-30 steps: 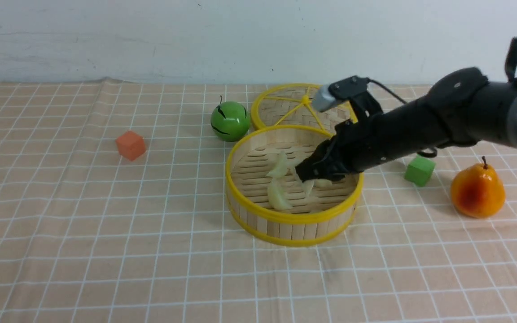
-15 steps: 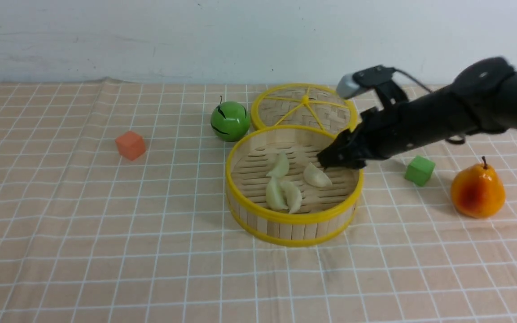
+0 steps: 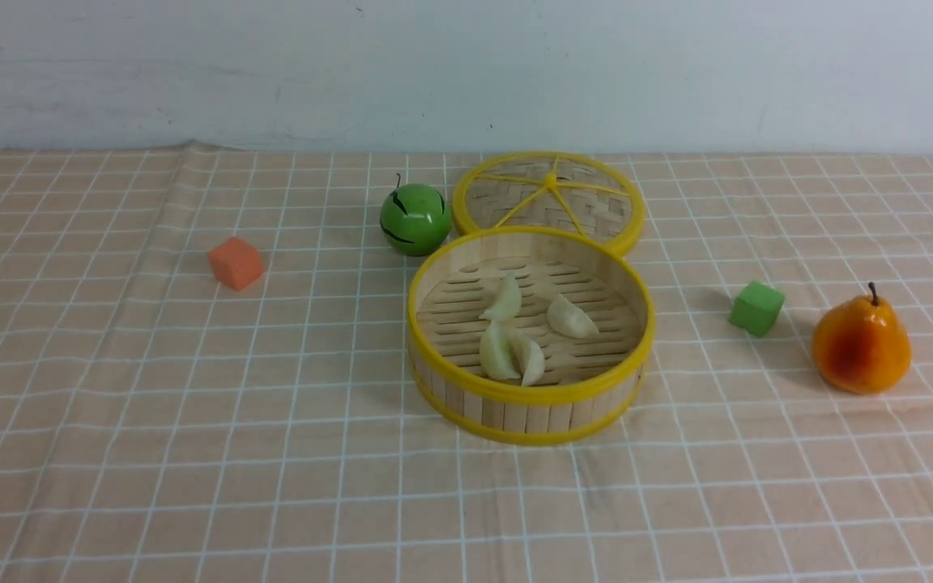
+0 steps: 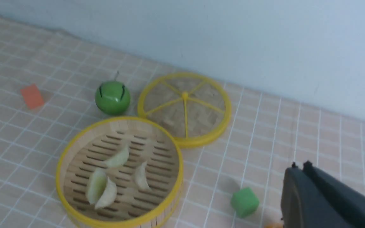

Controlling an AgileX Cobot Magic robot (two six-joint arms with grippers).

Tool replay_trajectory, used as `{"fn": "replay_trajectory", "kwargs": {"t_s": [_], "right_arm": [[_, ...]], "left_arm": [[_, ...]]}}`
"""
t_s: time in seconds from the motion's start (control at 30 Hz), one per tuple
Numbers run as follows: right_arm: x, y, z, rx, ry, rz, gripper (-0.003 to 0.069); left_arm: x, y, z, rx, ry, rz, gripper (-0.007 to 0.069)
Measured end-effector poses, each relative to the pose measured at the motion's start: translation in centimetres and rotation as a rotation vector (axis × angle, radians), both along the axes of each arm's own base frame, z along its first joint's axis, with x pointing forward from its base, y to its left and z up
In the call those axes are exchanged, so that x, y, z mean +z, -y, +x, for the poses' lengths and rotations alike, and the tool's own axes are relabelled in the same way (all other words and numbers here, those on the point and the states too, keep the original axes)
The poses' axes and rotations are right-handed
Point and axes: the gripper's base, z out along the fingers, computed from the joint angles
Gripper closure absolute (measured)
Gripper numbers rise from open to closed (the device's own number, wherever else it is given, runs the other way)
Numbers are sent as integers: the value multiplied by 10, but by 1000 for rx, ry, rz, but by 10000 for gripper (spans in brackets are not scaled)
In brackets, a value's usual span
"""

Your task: Put the dumplings into the steamer on the table with the brown tablecloth.

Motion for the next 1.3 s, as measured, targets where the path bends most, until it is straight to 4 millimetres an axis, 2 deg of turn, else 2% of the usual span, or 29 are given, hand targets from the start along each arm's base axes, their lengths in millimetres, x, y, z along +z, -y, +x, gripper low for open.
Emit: {"fn": "replay_trajectory", "kwargs": {"t_s": [0.03, 0.1, 0.13, 0.2, 0.3, 0.37, 0.47, 0.63, 0.67, 0.77, 0.9, 1.0, 1.3], "right_arm": [[0, -3, -9, 5, 43, -17, 673], [-12, -14, -47, 33, 194, -78, 669], [-16, -16, -56, 38, 233, -89, 669], [-39, -19, -92, 40, 385, -107, 668], [-86, -12, -116, -36, 504, -98, 665], [-118, -3, -125, -123, 561, -73, 664], [-164, 4, -129, -202, 552, -40, 664], [-219, 4, -124, -207, 400, 73, 661], [-221, 3, -124, -208, 393, 79, 661], [-250, -2, -122, -175, 254, 201, 661], [-276, -5, -121, -179, 133, 341, 660], [-290, -1, -121, -240, 90, 410, 659], [-283, 7, -126, -312, 182, 483, 656]], "left_arm": [[0, 0, 0, 0, -1, 0, 608], [0, 0, 0, 0, -1, 0, 608], [0, 0, 0, 0, -1, 0, 608], [0, 0, 0, 0, -1, 0, 608], [0, 0, 0, 0, -1, 0, 608], [0, 0, 0, 0, -1, 0, 608], [0, 0, 0, 0, -1, 0, 608], [0, 0, 0, 0, -1, 0, 608], [0, 0, 0, 0, -1, 0, 608], [0, 0, 0, 0, -1, 0, 608], [0, 0, 0, 0, -1, 0, 608], [0, 0, 0, 0, 0, 0, 608], [0, 0, 0, -1, 0, 0, 603]]}}
